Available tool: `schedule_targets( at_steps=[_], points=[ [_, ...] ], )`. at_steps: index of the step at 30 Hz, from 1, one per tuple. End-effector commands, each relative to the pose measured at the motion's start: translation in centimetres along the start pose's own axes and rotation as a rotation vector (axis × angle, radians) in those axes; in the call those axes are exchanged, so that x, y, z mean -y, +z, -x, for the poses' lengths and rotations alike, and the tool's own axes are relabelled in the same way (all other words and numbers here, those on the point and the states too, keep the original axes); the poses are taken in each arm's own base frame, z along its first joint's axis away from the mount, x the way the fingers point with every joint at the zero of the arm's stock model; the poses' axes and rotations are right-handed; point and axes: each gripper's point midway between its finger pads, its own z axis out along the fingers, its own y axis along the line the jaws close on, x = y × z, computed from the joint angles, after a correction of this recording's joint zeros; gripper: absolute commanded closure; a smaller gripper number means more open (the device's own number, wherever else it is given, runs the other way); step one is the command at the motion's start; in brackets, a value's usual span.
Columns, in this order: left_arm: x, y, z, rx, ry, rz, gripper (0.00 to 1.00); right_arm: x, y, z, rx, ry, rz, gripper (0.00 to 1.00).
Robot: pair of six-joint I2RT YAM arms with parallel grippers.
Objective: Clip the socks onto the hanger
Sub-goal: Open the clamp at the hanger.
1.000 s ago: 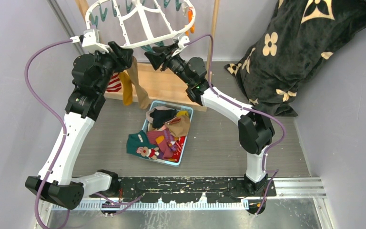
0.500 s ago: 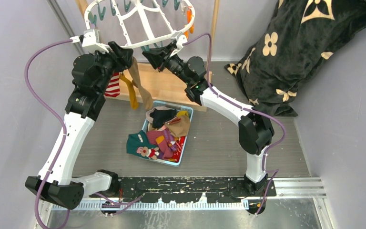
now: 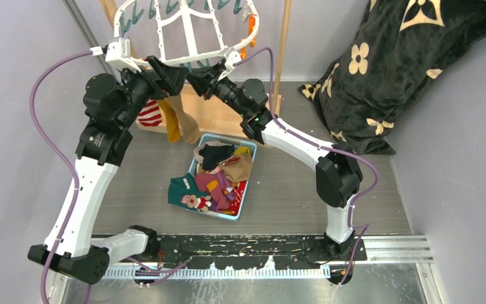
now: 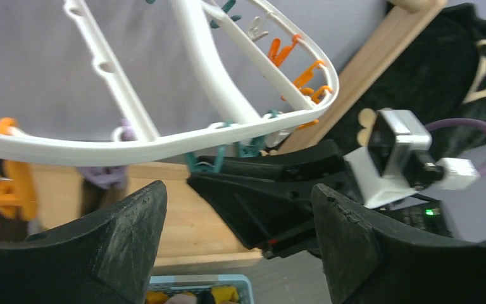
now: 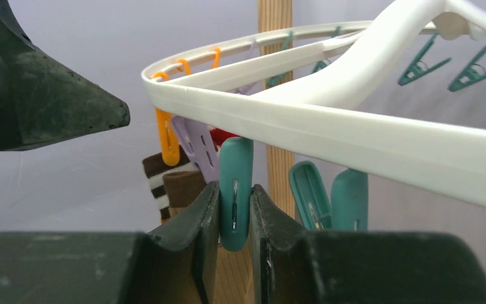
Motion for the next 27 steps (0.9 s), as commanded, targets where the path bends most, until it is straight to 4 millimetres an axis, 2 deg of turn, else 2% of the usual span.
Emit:
schedule_targets(
  at_steps=[1,5,12,20,24,27],
  points=[
    [3.6,-1.4,1.9,0.011,-0.068,-0.119,0.15,-4.0,0.6,7.2,0.136,-0.061,0.059,0.91],
    [3.5,-0.9,2.6,0.037,-0.064,-0.104,0.18,-5.4,0.9,7.6,0.140,-0.056,0.068,0.91],
    [1.2,-1.3,2.2,0.054,-0.039,0.005,0.33,-6.9,1.3,7.6,0.134,-0.050,0.080,0.91],
    [0.2,-0.6,1.3,0.038,-0.075,0.048,0.36,-7.5,1.3,7.7,0.131,-0.047,0.084,0.91],
    [-0.8,0.2,1.4,0.066,-0.076,0.093,0.40,-7.5,1.3,7.7,0.133,-0.036,0.084,0.91],
    [-0.7,0.9,1.1,0.059,-0.086,0.081,0.43,-7.8,1.3,7.7,0.134,-0.032,0.089,0.91]
  ],
)
